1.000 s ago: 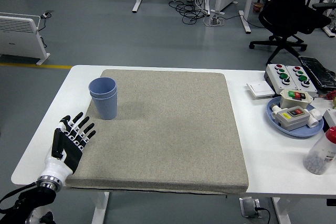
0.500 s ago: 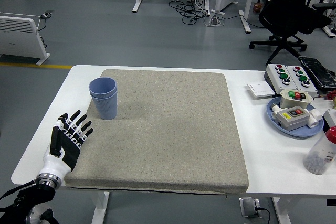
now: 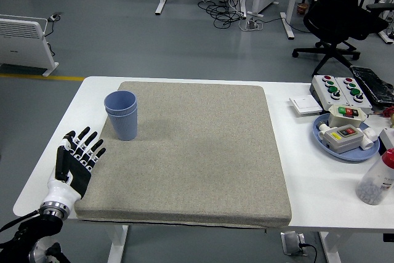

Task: Push cup pick cup insert cup

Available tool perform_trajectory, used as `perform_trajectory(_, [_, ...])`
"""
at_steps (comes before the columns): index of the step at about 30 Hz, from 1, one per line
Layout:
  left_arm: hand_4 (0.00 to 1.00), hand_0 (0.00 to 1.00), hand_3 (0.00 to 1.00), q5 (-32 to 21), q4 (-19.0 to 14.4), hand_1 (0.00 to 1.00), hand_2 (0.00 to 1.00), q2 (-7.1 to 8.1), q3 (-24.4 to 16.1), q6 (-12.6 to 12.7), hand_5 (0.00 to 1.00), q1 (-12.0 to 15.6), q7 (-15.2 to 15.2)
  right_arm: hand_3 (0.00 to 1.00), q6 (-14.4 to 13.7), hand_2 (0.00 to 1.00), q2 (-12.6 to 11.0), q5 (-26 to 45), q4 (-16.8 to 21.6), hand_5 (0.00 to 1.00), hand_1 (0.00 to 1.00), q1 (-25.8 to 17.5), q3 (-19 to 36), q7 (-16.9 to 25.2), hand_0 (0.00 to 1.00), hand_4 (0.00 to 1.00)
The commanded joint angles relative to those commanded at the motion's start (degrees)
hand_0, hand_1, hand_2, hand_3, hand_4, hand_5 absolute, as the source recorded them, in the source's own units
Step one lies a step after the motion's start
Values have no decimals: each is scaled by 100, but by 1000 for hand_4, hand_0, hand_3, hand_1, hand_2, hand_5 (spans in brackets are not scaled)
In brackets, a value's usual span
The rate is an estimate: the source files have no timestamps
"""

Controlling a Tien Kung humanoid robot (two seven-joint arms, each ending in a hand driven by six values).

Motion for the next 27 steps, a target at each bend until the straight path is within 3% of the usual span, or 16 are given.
perform_trajectory(27, [543,880,897,136,50,895,925,-19,-74,-15,998,-16,-28,615,-6,686,-4,7,-2,532,604,32,-4,16,707,194])
